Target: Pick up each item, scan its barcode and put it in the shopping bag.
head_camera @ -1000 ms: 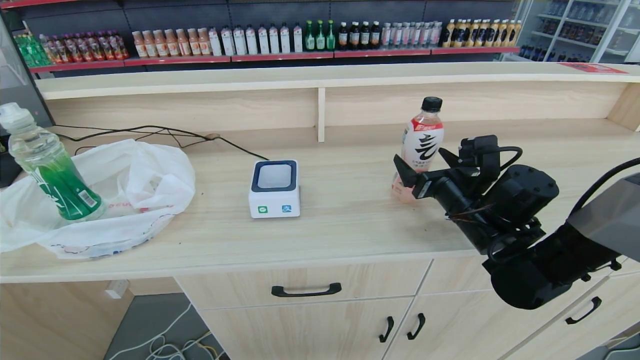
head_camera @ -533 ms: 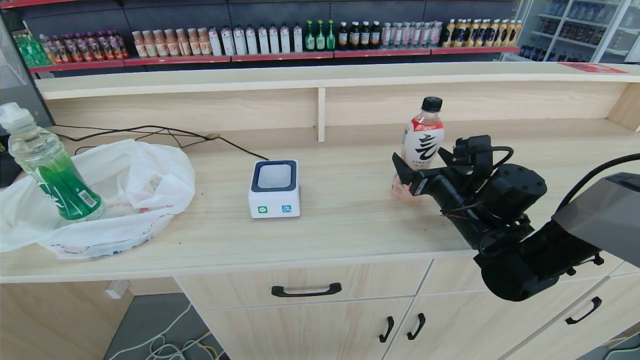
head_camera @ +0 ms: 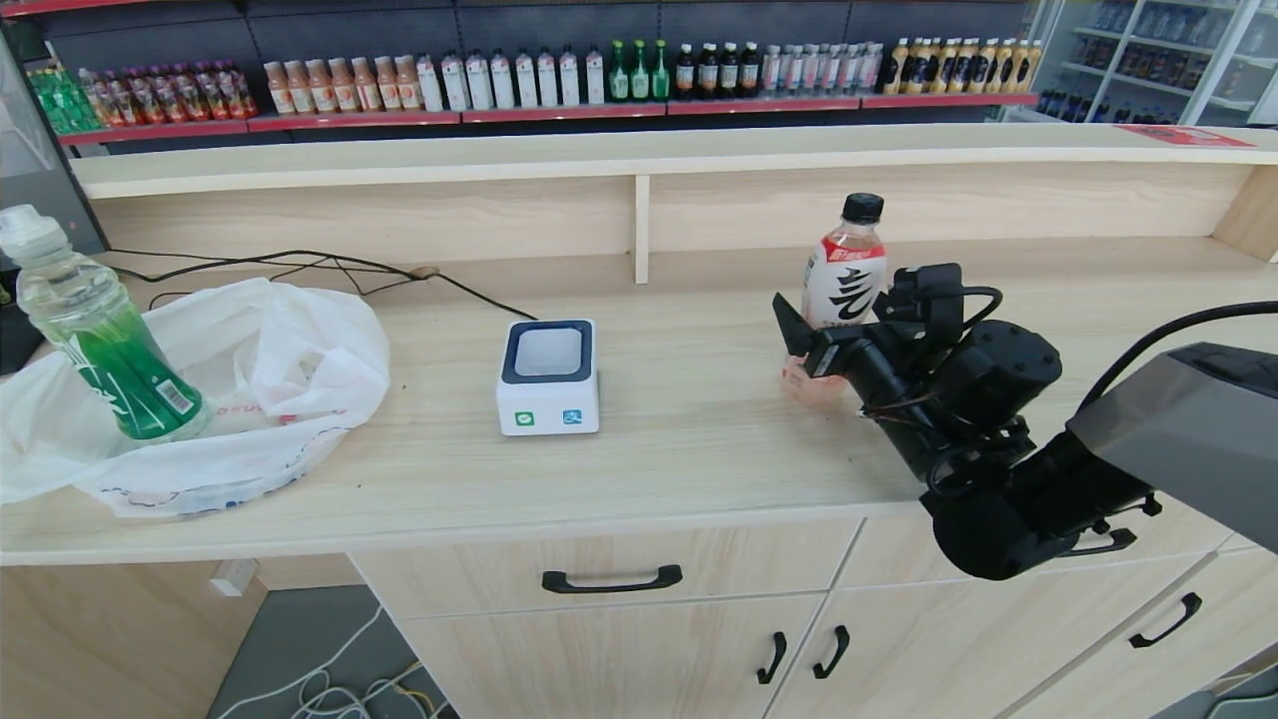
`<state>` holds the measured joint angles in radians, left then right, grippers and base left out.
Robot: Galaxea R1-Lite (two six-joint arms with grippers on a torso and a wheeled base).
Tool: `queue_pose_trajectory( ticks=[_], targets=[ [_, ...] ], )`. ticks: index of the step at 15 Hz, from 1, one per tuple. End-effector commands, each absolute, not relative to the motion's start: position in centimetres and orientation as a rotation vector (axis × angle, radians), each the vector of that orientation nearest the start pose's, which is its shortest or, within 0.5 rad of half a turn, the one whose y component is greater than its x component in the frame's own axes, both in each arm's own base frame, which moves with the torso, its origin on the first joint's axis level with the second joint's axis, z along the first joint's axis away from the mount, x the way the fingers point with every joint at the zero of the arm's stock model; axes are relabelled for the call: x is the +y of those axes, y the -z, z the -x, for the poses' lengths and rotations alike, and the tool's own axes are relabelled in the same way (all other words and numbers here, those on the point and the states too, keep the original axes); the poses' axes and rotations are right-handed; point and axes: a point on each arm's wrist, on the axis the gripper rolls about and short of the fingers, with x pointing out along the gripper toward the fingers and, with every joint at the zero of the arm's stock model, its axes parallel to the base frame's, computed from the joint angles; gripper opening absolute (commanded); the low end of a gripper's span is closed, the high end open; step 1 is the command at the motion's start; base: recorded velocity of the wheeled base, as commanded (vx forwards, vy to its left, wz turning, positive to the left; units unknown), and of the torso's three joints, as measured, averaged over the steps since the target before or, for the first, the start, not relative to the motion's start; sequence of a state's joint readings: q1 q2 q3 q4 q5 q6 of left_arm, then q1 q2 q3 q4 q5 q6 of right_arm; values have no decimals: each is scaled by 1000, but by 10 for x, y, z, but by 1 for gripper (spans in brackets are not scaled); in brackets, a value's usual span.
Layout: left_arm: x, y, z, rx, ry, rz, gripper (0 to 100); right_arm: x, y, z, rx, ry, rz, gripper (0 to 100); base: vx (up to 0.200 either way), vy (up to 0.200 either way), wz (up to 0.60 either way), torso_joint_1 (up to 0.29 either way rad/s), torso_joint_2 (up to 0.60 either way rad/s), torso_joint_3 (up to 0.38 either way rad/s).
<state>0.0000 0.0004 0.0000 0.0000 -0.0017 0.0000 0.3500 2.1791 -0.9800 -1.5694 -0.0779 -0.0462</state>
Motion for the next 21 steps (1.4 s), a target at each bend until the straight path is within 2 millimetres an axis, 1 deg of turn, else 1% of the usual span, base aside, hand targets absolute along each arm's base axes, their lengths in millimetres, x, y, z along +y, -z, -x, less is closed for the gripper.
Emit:
queue_pose_trajectory(
  ticks=[1, 4, 8, 9, 21],
  targets=[
    [0, -75, 23, 0, 2, 0, 100, 137, -146, -380, -370, -261, -34, 100, 0, 0, 0, 0, 0, 0],
    [0, -75, 23, 0, 2, 0, 100, 132, -146, -382, -372, -248, -31, 100, 0, 0, 0, 0, 0, 0],
    [0, -75, 23, 0, 2, 0, 100, 130, -146, -383, -373, -263, -26, 100, 0, 0, 0, 0, 0, 0],
    [0, -75, 23, 0, 2, 0, 100, 127, -146, -384, -375, -261, -23, 0, 0, 0, 0, 0, 0, 0],
    [0, -75, 23, 0, 0, 0, 100, 127, -158, -376, -395, -258, -27, 0, 0, 0, 0, 0, 0, 0]
  ],
)
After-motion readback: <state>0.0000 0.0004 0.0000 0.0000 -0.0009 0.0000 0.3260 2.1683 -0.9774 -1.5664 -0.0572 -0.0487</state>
